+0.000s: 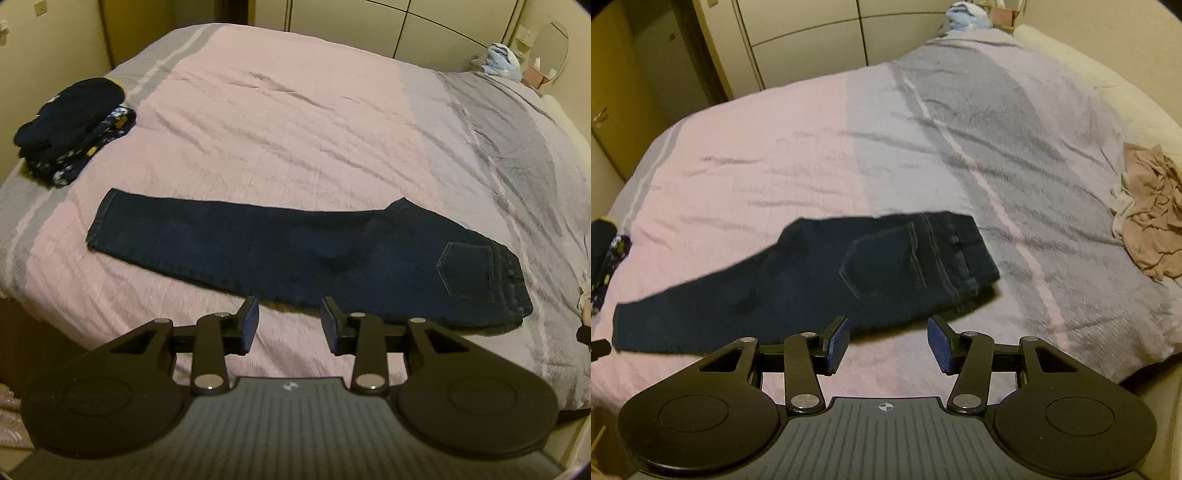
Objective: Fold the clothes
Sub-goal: 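Raise both open grippers above the flat jeans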
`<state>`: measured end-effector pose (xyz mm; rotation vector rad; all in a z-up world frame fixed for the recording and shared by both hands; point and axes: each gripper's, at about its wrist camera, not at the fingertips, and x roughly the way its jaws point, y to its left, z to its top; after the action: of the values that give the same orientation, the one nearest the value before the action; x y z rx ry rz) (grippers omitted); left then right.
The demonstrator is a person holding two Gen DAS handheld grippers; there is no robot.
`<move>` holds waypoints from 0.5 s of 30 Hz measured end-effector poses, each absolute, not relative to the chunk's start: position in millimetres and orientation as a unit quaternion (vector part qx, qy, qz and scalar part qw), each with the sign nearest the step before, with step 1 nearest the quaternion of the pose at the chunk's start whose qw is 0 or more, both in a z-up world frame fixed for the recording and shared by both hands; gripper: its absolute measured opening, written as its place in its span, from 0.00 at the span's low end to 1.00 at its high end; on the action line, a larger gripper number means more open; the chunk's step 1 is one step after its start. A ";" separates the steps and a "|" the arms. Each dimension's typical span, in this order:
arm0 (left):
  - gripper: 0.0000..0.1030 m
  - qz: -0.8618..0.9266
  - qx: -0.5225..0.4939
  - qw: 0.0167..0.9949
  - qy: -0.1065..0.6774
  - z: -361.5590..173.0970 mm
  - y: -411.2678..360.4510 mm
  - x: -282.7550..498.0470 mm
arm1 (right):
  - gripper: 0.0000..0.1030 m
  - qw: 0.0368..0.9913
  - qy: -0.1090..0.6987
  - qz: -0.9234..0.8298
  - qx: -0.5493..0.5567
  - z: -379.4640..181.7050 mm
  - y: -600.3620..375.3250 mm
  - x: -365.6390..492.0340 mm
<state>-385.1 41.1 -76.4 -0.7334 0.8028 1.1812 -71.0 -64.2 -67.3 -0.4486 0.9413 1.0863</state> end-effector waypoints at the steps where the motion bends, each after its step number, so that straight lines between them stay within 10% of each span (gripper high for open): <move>1: 0.32 0.534 -0.327 0.692 0.359 -74.0 33.4 -383.0 | 0.49 0.725 0.430 0.497 -0.206 -68.2 -68.8 -69.1; 15: 0.37 0.579 -0.281 0.684 0.344 -38.1 -27.1 -380.0 | 0.49 0.701 0.438 0.517 -0.221 -74.1 -102.5 -60.2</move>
<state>-380.0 -27.1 -38.1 -0.6294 0.7722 1.2970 -60.2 -102.5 -74.1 -0.4915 0.9758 1.1517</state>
